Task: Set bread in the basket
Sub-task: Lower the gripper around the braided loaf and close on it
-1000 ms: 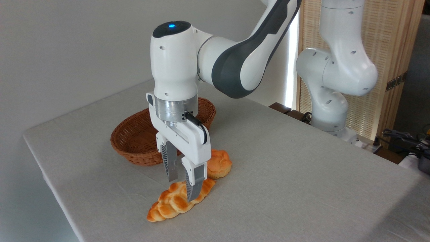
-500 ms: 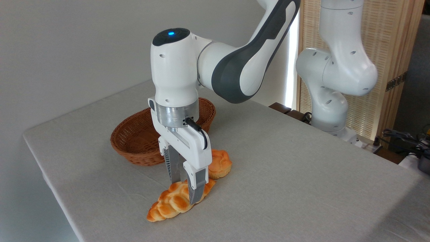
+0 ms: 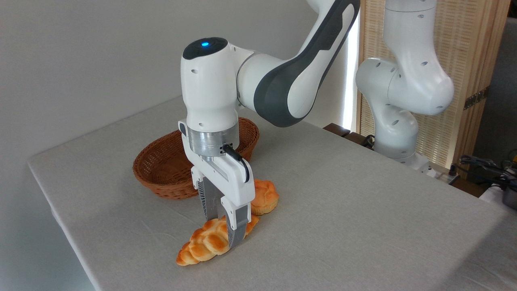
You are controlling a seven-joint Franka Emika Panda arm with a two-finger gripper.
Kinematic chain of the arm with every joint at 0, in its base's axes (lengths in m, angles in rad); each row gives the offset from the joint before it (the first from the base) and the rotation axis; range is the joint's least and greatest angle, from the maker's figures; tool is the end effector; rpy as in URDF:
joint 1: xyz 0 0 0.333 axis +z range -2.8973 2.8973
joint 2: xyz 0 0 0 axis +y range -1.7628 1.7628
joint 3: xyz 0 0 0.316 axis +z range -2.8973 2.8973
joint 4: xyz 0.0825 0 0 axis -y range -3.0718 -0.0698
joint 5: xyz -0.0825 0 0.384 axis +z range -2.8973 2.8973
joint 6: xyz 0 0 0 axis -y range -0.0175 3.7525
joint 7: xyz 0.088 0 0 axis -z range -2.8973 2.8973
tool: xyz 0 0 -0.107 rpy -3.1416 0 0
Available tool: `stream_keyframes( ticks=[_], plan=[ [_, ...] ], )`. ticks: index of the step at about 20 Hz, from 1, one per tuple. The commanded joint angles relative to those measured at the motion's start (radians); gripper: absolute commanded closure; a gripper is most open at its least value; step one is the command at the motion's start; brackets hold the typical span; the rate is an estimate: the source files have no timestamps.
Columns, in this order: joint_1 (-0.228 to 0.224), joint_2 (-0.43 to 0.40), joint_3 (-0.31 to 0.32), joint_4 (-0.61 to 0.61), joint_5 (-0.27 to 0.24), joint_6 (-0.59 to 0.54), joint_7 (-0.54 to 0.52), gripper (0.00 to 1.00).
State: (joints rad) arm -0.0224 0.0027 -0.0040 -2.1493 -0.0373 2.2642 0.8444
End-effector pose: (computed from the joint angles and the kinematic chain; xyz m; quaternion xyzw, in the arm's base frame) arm 0.5488 -0.0155 0.4104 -0.9098 0.4110 -0.0574 0.0085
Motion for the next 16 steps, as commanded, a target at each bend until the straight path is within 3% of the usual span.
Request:
stream_keyframes(
  ticks=[1, 16],
  plan=[
    [-0.002, 0.008, 0.007, -0.009, 0.011, 0.026, 0.021, 0.67],
    [-0.002, 0.008, 0.006, 0.023, -0.004, 0.02, 0.019, 0.66]
  ],
)
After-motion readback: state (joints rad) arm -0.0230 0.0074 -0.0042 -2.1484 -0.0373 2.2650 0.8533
